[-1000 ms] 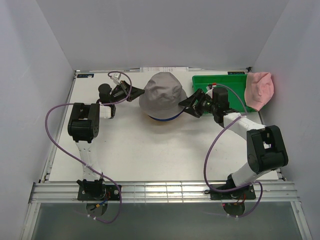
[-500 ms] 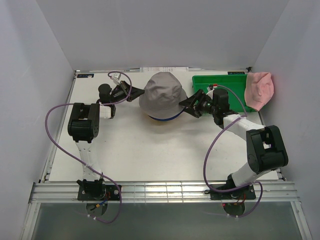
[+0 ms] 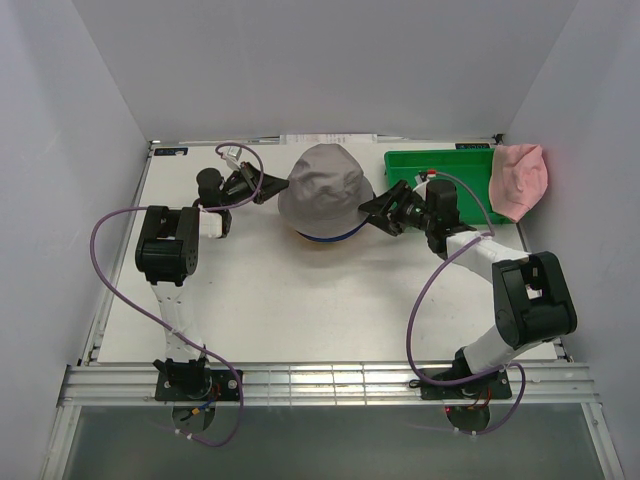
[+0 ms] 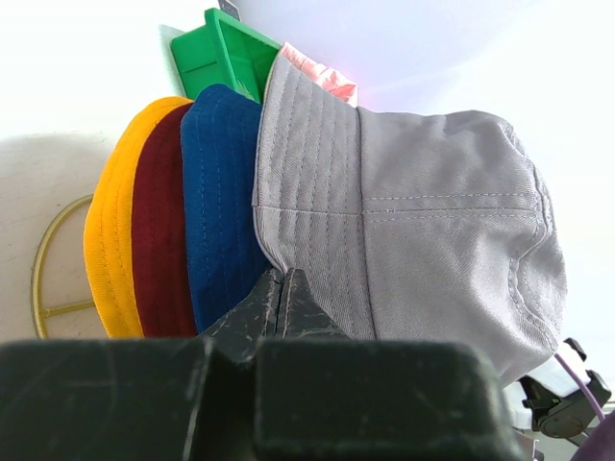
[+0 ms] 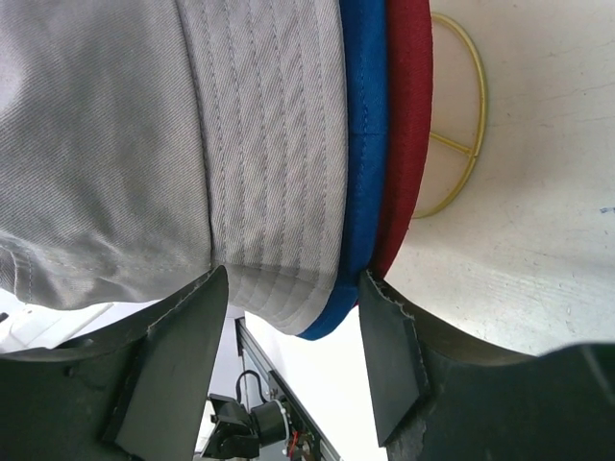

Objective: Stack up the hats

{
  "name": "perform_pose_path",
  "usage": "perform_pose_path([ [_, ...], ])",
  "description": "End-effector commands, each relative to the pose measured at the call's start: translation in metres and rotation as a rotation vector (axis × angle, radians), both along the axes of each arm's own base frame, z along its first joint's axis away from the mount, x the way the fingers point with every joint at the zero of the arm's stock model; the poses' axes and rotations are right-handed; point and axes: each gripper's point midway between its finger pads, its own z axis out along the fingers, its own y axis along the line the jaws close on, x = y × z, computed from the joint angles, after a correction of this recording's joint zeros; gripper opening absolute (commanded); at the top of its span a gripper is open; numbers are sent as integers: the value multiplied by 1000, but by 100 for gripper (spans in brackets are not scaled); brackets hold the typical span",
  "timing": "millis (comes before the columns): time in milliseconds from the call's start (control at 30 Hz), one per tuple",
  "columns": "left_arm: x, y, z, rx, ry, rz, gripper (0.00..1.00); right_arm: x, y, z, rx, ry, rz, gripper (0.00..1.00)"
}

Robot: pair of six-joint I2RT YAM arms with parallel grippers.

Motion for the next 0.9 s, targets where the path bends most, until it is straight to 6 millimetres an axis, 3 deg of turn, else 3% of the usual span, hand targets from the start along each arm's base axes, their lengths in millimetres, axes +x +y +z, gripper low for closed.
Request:
perform_pose_path([
  [0, -10, 2, 22, 7, -53, -13, 0, 1, 5, 30, 50, -99, 4, 62],
  [367, -10, 2, 23, 7, -56, -12, 0, 1, 9, 34, 68, -102, 3, 56],
  [667, -12, 1, 22, 8, -51, -13, 0, 4, 10, 25, 70, -91, -8, 44],
  [867, -12, 2, 19, 10, -46, -13, 0, 6, 10, 18, 70, -79, -13, 30],
])
